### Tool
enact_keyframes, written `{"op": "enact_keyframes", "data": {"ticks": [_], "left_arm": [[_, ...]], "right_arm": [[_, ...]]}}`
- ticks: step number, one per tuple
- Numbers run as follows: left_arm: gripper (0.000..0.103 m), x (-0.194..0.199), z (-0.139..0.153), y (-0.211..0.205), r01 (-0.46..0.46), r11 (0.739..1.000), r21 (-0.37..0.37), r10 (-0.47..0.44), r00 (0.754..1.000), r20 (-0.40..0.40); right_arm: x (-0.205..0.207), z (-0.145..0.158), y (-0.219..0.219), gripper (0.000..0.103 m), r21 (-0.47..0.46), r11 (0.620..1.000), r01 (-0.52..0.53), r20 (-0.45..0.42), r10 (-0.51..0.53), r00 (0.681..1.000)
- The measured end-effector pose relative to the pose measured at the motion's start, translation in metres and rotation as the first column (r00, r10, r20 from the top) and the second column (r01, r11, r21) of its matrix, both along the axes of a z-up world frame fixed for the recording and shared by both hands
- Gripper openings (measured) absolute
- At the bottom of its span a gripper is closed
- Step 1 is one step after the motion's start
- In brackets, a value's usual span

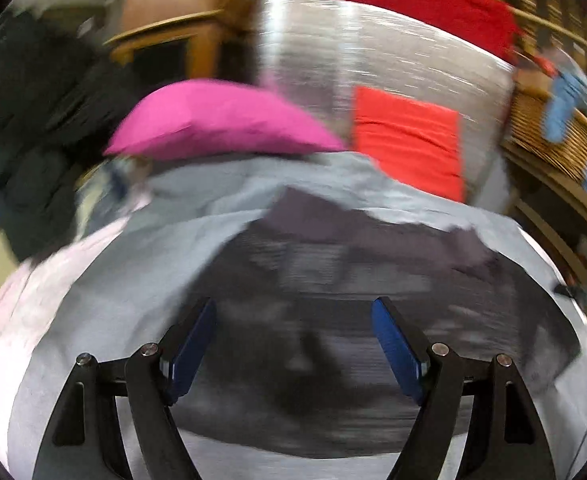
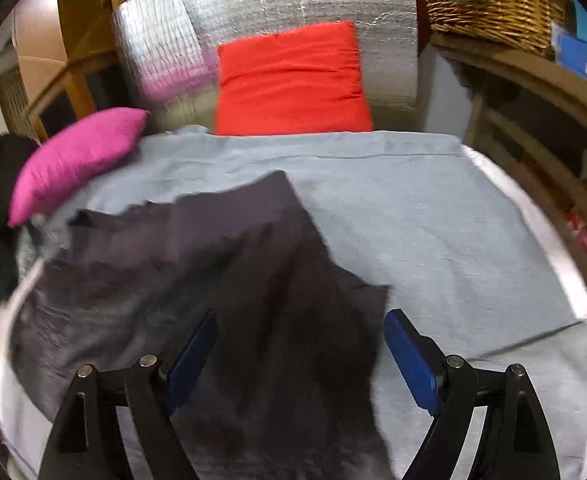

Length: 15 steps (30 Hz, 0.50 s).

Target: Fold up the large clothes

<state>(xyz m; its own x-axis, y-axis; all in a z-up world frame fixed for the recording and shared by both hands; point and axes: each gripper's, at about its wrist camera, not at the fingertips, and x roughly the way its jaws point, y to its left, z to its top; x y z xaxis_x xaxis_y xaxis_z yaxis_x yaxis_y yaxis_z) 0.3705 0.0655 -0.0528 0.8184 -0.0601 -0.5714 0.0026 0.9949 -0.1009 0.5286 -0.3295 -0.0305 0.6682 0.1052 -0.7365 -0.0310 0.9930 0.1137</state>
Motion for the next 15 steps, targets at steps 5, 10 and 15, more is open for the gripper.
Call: {"op": "enact_keyframes", "data": {"ticks": [5, 10, 15], "left_arm": [[0.08, 0.02, -0.003, -0.072, 0.132, 0.987, 0.094, -0.132, 0.991, -0.007], [0.08, 0.062, -0.038, -0.108, 0.167, 0.971, 0.17, -0.147, 0.982, -0.121], [0.081, 0.101, -0.066, -0.094, 0.088, 0.988, 0.13, -0.057, 0.973, -0.222]], "right_arm": [[0.027, -0.001, -0.022, 0.088, 0.089, 0.996, -0.003, -0.017, 0.004, 1.0], [0.082, -0.021, -0.02, 0.088, 0.16, 0.986, -0.045, -0.133, 0.066, 0.989], [0.113, -0.047, -0.006, 0.035, 0.203, 0.975, -0.093, -0.209, 0.136, 0.968]]}}
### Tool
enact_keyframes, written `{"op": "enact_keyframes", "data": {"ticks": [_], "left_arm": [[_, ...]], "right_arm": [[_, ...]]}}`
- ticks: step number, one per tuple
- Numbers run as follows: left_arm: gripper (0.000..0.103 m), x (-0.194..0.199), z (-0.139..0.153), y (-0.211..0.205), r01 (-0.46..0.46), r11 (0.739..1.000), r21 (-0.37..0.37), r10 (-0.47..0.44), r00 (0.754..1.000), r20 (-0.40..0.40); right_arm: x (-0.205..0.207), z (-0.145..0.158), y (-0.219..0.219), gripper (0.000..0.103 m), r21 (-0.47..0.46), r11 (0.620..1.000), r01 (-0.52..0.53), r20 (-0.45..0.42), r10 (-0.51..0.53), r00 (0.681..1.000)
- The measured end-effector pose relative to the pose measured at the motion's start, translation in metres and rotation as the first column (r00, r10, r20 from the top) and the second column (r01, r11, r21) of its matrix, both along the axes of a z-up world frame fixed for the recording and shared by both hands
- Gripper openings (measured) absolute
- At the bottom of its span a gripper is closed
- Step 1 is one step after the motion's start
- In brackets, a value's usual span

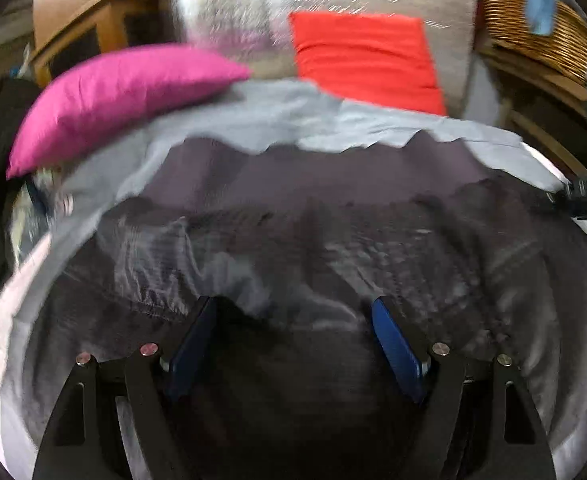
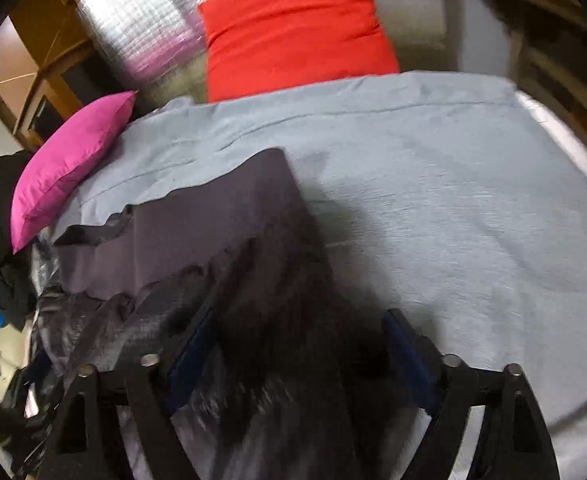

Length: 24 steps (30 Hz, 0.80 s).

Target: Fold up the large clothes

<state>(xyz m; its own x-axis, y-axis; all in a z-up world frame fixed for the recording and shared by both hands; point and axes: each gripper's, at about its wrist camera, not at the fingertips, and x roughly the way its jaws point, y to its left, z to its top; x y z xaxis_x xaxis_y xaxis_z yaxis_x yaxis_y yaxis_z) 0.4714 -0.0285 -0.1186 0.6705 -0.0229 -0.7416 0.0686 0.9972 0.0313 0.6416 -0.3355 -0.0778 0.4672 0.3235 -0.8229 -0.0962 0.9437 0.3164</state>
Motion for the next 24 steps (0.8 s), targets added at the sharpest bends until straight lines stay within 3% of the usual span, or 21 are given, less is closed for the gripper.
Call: {"op": "enact_keyframes", "data": {"ticks": [1, 4, 7, 9, 11, 14, 15, 18, 21, 24], "left_arm": [[0.081, 0.005, -0.003, 0.004, -0.008, 1.0, -0.005, 0.007, 1.0, -0.012], [0.082, 0.018, -0.012, 0.012, -0.054, 0.998, 0.036, 0.054, 0.999, -0.004], [0.082, 0.028, -0.017, 0.024, -0.087, 0.996, -0.008, 0.086, 0.995, -0.057], [0.082, 0.024, -0.011, 0.025, -0.092, 0.996, 0.02, 0.093, 0.993, -0.067], [0.082, 0.011, 0.001, 0.032, -0.104, 0.995, 0.001, 0.104, 0.994, -0.046], [0.082, -0.014, 0.021, 0.044, -0.097, 0.995, 0.002, 0.097, 0.995, 0.033], [0.082, -0.023, 0.028, 0.048, -0.096, 0.995, 0.014, 0.095, 0.993, 0.07], [0.082, -0.037, 0.034, 0.059, -0.103, 0.993, 0.055, 0.096, 0.988, 0.118], [0.082, -0.041, 0.027, 0.067, -0.117, 0.991, 0.061, 0.11, 0.989, 0.103], [0.082, -0.035, 0.004, 0.069, -0.134, 0.983, 0.127, 0.131, 0.991, 0.03]], "right_arm": [[0.003, -0.002, 0.005, 0.012, -0.019, 1.0, -0.017, -0.017, 0.017, 1.0], [-0.002, 0.007, 0.006, 0.008, -0.121, 0.993, 0.014, 0.049, -0.008, 0.999], [0.004, -0.014, -0.006, 0.01, -0.101, 0.99, 0.099, -0.012, -0.101, 0.995], [-0.003, -0.006, 0.006, 0.014, -0.149, 0.986, 0.079, 0.046, -0.073, 0.996], [-0.01, 0.006, 0.002, 0.019, -0.126, 0.987, 0.104, 0.051, -0.098, 0.994], [-0.035, 0.035, -0.009, 0.048, -0.121, 0.974, 0.193, 0.145, -0.175, 0.974], [-0.043, 0.043, -0.011, 0.063, -0.115, 0.972, 0.206, 0.167, -0.186, 0.968], [-0.081, 0.07, -0.003, 0.065, -0.013, 0.985, 0.171, 0.232, -0.163, 0.959], [-0.12, 0.078, 0.02, 0.067, 0.111, 0.993, 0.043, 0.237, -0.069, 0.969], [-0.137, 0.064, 0.05, 0.067, 0.096, 0.995, -0.028, 0.21, 0.007, 0.978]]}}
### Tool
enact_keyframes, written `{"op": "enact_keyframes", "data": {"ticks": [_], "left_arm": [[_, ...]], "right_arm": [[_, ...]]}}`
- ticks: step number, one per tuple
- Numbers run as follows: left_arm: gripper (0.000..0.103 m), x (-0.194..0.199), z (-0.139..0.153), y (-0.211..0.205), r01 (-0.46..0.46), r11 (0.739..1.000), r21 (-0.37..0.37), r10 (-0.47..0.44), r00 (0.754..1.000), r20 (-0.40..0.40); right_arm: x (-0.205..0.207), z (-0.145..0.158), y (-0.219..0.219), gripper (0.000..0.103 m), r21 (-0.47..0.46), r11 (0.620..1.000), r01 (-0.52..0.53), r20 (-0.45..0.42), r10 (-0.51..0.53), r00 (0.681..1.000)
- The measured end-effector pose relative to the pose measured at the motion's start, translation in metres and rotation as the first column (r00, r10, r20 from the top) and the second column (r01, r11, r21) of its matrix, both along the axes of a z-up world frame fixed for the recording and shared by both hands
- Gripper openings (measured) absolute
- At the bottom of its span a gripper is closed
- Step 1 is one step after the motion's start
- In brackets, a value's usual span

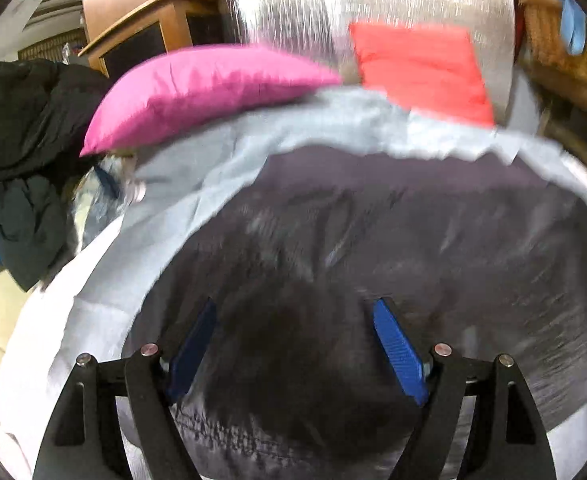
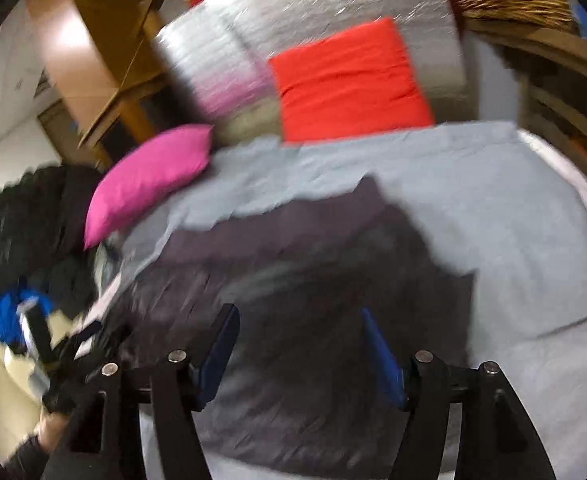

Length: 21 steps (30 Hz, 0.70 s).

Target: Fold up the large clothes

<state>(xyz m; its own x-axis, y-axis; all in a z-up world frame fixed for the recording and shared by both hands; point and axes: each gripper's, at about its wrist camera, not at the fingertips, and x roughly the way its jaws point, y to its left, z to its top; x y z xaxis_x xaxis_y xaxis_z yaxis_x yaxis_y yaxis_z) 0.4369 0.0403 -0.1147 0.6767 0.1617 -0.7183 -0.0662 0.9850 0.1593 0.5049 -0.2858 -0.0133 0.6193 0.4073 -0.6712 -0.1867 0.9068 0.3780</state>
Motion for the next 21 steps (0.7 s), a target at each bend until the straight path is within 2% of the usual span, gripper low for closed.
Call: {"op": "enact_keyframes", "data": {"ticks": [2, 3, 4, 5, 6, 7, 10, 12, 14, 15, 18, 21], "left_arm": [[0.084, 0.007, -0.016, 0.006, -0.014, 1.0, -0.026, 0.012, 0.999, -0.052], [0.087, 0.007, -0.023, 0.009, -0.014, 0.999, -0.032, 0.013, 0.999, -0.053], [0.091, 0.007, -0.027, 0.01, -0.011, 1.0, -0.016, 0.01, 0.999, -0.038], [0.092, 0.008, -0.03, 0.012, -0.01, 1.0, -0.019, 0.009, 0.999, -0.039], [0.092, 0.009, -0.03, 0.014, -0.015, 0.999, -0.037, 0.013, 0.999, -0.045], [0.092, 0.009, -0.028, 0.016, -0.024, 0.998, -0.052, 0.021, 0.999, -0.05], [0.09, -0.004, -0.012, 0.018, -0.042, 0.996, -0.083, 0.038, 0.998, -0.044], [0.091, -0.024, 0.004, 0.019, -0.024, 0.993, -0.119, 0.027, 0.999, 0.025], [0.091, -0.046, 0.018, 0.02, -0.022, 0.995, -0.1, 0.034, 0.993, 0.113], [0.091, -0.054, 0.023, 0.021, -0.024, 0.995, -0.093, 0.037, 0.989, 0.14], [0.09, -0.064, 0.026, 0.023, -0.018, 0.993, -0.113, 0.035, 0.987, 0.154], [0.091, -0.068, 0.019, 0.011, 0.002, 0.995, -0.098, 0.013, 0.989, 0.145]], "right_arm": [[0.002, -0.02, 0.011, 0.067, -0.056, 0.998, -0.003, -0.042, 0.001, 0.999], [0.009, -0.04, 0.011, 0.067, -0.149, 0.989, 0.019, -0.081, -0.031, 0.996], [0.013, -0.054, 0.01, 0.067, -0.192, 0.981, 0.037, -0.108, -0.058, 0.992], [0.017, -0.073, 0.003, 0.066, -0.189, 0.981, 0.046, -0.138, -0.073, 0.988], [0.017, -0.078, -0.005, 0.066, -0.185, 0.982, 0.046, -0.136, -0.071, 0.988], [0.015, -0.078, -0.009, 0.066, -0.206, 0.976, 0.07, -0.112, -0.095, 0.989], [0.016, -0.072, -0.011, 0.065, -0.226, 0.969, 0.101, -0.125, -0.132, 0.983], [0.014, -0.065, -0.013, 0.067, -0.223, 0.967, 0.126, -0.132, -0.158, 0.979], [0.006, -0.049, -0.009, 0.067, -0.214, 0.965, 0.151, -0.108, -0.177, 0.978], [0.001, -0.04, -0.005, 0.067, -0.201, 0.968, 0.15, -0.091, -0.171, 0.981], [-0.019, -0.01, 0.021, 0.07, -0.183, 0.979, 0.094, -0.004, -0.097, 0.995], [-0.036, -0.001, 0.049, 0.074, -0.201, 0.979, 0.033, 0.05, -0.023, 0.998]]}}
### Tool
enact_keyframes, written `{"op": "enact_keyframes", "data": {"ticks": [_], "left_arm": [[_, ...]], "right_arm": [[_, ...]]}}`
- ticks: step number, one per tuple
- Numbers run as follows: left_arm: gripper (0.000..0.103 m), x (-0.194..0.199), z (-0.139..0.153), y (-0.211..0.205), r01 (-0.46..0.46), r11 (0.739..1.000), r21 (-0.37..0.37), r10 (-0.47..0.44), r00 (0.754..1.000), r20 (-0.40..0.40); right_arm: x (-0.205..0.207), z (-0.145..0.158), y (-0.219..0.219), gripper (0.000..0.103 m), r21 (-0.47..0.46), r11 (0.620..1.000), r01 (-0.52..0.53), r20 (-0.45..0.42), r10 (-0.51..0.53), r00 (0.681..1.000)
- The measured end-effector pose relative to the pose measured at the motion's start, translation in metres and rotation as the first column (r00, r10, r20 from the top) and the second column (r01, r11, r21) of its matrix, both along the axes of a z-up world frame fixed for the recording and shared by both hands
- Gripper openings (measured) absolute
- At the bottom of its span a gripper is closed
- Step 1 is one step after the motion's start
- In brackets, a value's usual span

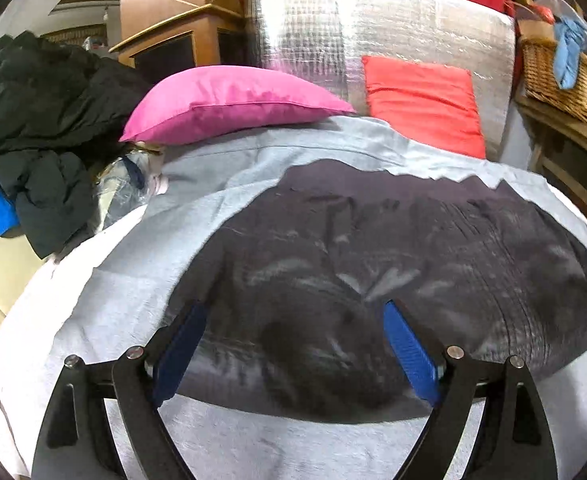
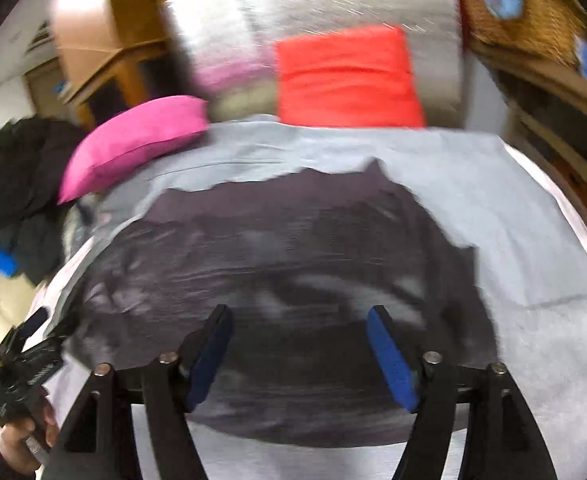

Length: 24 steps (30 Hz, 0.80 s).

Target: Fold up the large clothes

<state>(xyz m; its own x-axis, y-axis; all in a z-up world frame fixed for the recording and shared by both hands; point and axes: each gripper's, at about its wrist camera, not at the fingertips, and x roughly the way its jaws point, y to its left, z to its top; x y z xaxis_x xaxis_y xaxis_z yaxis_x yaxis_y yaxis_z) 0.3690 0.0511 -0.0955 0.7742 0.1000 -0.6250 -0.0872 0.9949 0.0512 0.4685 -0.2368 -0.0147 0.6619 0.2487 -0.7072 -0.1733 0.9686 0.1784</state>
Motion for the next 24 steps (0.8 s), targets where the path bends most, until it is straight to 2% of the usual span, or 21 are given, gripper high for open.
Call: {"op": "enact_keyframes", "data": {"ticks": [2, 5, 7, 8, 11, 14, 16, 19, 22, 23, 24], "left_arm": [[0.091, 0.0, -0.006, -0.014, 0.021, 1.0, 0.022, -0.021, 1.0, -0.002], [0.091, 0.004, -0.017, -0.039, 0.057, 0.996, 0.065, -0.055, 0.998, -0.027], [0.091, 0.016, -0.039, -0.056, 0.072, 0.987, 0.141, -0.057, 0.993, -0.108], [0.091, 0.019, -0.05, -0.059, 0.074, 0.985, 0.153, -0.052, 0.989, -0.141], [0.092, 0.016, -0.057, -0.064, 0.069, 0.978, 0.197, -0.044, 0.991, -0.127], [0.09, 0.015, -0.043, -0.066, 0.068, 0.98, 0.19, -0.042, 0.99, -0.135], [0.09, 0.01, -0.023, -0.068, 0.07, 0.985, 0.156, -0.061, 0.996, -0.059], [0.09, 0.019, -0.007, -0.083, 0.097, 0.986, 0.135, -0.095, 0.995, -0.017], [0.09, 0.04, -0.008, -0.098, 0.12, 0.986, 0.112, -0.115, 0.992, -0.051], [0.09, 0.049, -0.014, -0.099, 0.115, 0.989, 0.091, -0.108, 0.991, -0.079], [0.09, 0.057, -0.021, -0.099, 0.109, 0.992, 0.064, -0.101, 0.988, -0.116]], "right_arm": [[-0.005, -0.01, 0.024, 0.074, -0.082, 0.996, -0.037, 0.015, 0.038, 0.999], [-0.009, -0.042, 0.045, 0.074, -0.161, 0.985, -0.055, -0.027, 0.051, 0.998], [-0.013, -0.06, 0.045, 0.074, -0.258, 0.966, -0.024, -0.028, 0.017, 0.999], [-0.012, -0.071, 0.039, 0.074, -0.273, 0.962, -0.006, -0.036, -0.003, 0.999], [-0.013, -0.079, 0.021, 0.075, -0.258, 0.965, 0.041, -0.036, -0.052, 0.998], [-0.012, -0.076, 0.011, 0.075, -0.231, 0.972, 0.04, -0.059, -0.055, 0.997], [-0.009, -0.065, 0.008, 0.075, -0.218, 0.975, 0.049, -0.065, -0.065, 0.996], [0.001, -0.034, 0.0, 0.076, -0.156, 0.984, 0.082, -0.001, -0.083, 0.997], [0.03, -0.016, 0.012, 0.077, -0.181, 0.982, 0.049, 0.023, -0.046, 0.999], [0.043, -0.014, 0.018, 0.079, -0.21, 0.977, 0.035, 0.018, -0.032, 0.999], [0.059, -0.017, 0.024, 0.079, -0.235, 0.972, 0.005, -0.024, -0.011, 1.0]]}}
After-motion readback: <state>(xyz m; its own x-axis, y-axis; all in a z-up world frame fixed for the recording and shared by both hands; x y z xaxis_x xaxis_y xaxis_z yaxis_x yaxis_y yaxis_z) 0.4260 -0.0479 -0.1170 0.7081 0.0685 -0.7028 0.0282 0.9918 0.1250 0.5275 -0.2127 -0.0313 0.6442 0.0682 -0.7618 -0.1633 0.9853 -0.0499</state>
